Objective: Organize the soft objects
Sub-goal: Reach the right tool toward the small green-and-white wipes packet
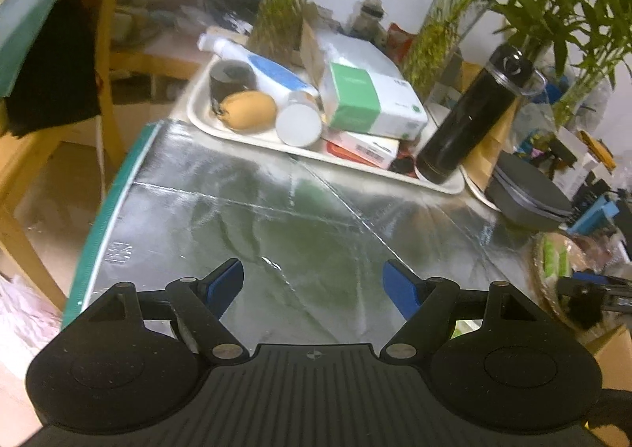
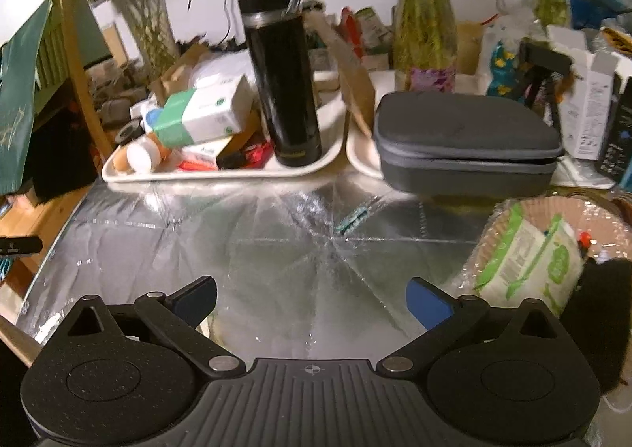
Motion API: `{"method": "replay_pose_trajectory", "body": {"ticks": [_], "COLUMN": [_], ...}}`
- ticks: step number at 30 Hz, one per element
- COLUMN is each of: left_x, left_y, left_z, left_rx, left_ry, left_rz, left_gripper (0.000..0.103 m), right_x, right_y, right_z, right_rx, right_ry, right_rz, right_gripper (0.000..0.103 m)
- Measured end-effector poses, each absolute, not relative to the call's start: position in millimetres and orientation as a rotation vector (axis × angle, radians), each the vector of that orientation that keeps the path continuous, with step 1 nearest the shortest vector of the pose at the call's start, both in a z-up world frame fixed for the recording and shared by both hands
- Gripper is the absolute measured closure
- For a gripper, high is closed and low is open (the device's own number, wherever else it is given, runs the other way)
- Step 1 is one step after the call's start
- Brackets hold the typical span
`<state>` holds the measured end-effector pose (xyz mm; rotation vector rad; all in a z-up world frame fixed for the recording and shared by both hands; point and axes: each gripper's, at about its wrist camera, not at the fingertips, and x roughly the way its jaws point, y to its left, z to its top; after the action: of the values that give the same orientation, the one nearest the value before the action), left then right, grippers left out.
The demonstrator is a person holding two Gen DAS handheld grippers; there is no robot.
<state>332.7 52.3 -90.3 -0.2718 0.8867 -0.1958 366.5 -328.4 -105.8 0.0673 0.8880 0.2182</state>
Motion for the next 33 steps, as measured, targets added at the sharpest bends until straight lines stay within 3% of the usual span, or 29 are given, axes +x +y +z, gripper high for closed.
{"method": "replay_pose_trajectory", "body": {"ticks": [2,25,33], "left_x": [335,320,324], "left_y": [50,46,47], "left_z": [-93,-120,-118], "left_rx": [-0.271,-0.287,-0.254], "left_ry": [0.903,1.116,1.117], "left_rz": [-0.212,-0.285,-0.302], "left_gripper": [0.025,0.025,0.025], "right_x": [372,351,363], "right_y": [-326,-312,-301], "right_z": [-112,-132,-130], "right_rx": [0.059,0.142,0.011], "right_ry": [0.917,1.102,1.043], "right_rz": [0.237,0.275,0.339], "right_gripper": [0.006,0.006,0.006]}}
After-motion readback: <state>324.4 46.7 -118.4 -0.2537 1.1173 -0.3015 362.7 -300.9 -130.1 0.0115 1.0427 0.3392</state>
